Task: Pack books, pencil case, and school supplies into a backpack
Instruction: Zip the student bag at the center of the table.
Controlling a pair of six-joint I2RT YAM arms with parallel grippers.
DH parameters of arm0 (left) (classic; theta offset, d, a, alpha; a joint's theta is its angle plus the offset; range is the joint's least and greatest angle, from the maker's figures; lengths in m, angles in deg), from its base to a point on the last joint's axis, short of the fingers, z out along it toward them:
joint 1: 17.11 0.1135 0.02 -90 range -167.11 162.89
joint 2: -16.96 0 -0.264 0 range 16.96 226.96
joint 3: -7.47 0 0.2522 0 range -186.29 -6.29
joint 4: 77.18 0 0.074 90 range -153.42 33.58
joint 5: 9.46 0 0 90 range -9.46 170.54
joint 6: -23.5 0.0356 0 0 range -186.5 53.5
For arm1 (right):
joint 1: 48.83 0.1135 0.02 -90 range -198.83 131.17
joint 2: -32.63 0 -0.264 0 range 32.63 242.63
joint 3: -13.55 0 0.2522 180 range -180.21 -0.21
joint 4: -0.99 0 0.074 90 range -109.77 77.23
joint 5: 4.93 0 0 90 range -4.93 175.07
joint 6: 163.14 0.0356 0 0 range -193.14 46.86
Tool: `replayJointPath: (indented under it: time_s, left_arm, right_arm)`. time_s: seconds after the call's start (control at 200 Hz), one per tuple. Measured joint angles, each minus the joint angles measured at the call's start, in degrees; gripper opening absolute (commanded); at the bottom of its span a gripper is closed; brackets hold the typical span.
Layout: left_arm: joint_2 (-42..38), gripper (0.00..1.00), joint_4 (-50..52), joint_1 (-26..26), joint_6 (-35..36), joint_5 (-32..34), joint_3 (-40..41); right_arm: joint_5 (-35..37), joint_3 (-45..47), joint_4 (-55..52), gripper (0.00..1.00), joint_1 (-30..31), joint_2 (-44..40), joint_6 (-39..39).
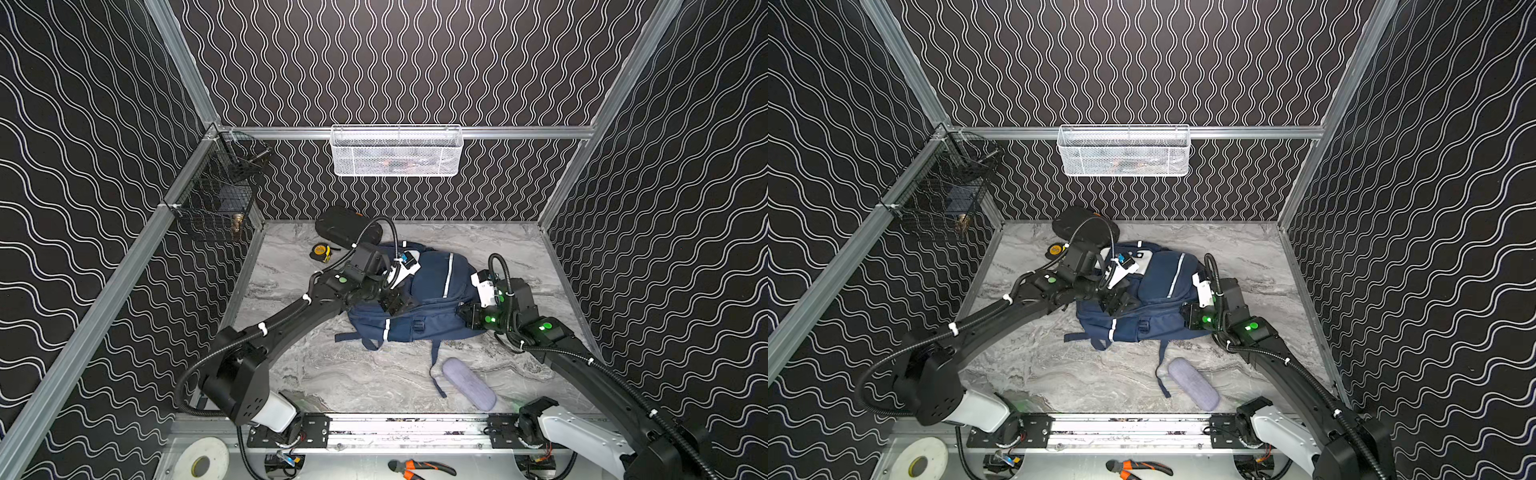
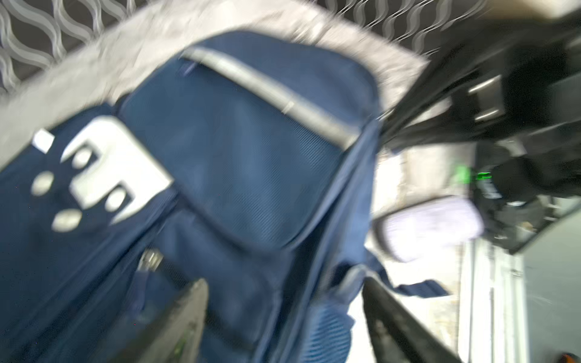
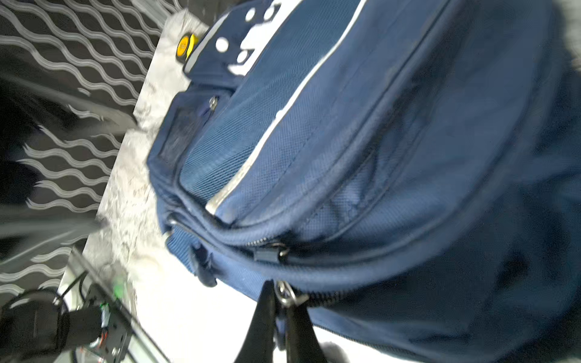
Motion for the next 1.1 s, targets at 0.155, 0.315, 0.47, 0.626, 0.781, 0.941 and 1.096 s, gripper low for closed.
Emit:
replayJointPath:
  time_s: [0.155, 0.315, 0.47, 0.626, 0.781, 0.941, 1.096]
  left_arm:
    - [3.3, 0.66, -1.0, -3.7, 0.8, -1.6, -3.8]
    - [10.3, 0.52, 2.2, -8.2, 3.9, -0.6, -10.1]
    - [13.6, 0.32, 4.7, -9.9, 6.6, 1.8, -12.2]
    - [14.3, 0.0, 5.0, -10.2, 8.9, 3.2, -12.3]
    - [13.6, 0.0, 5.0, -10.3, 11.2, 4.8, -11.8]
    - [10.3, 0.0, 2.3, -10.2, 13.6, 6.2, -8.5]
    - [7.4, 0.0, 0.5, -7.3, 15.3, 5.0, -5.7]
  right_arm:
    - [-2.1, -0.7, -0.1, 0.0, 0.7, 1.2, -2.4]
    - [-4.5, -2.1, -0.4, 0.0, 1.0, 1.9, -4.8]
    - [-6.1, -2.5, -1.8, 0.0, 1.0, 1.6, -5.5]
    - [-6.5, -2.2, -2.5, 0.0, 0.9, 0.8, -5.2]
    - [-5.6, -2.2, -2.9, 0.0, 1.0, 0.6, -4.8]
    - [-4.3, -3.2, -4.0, 0.0, 1.0, 0.2, -2.8]
    - [-2.7, -4.7, -5.3, 0.0, -0.7, 0.0, -1.2]
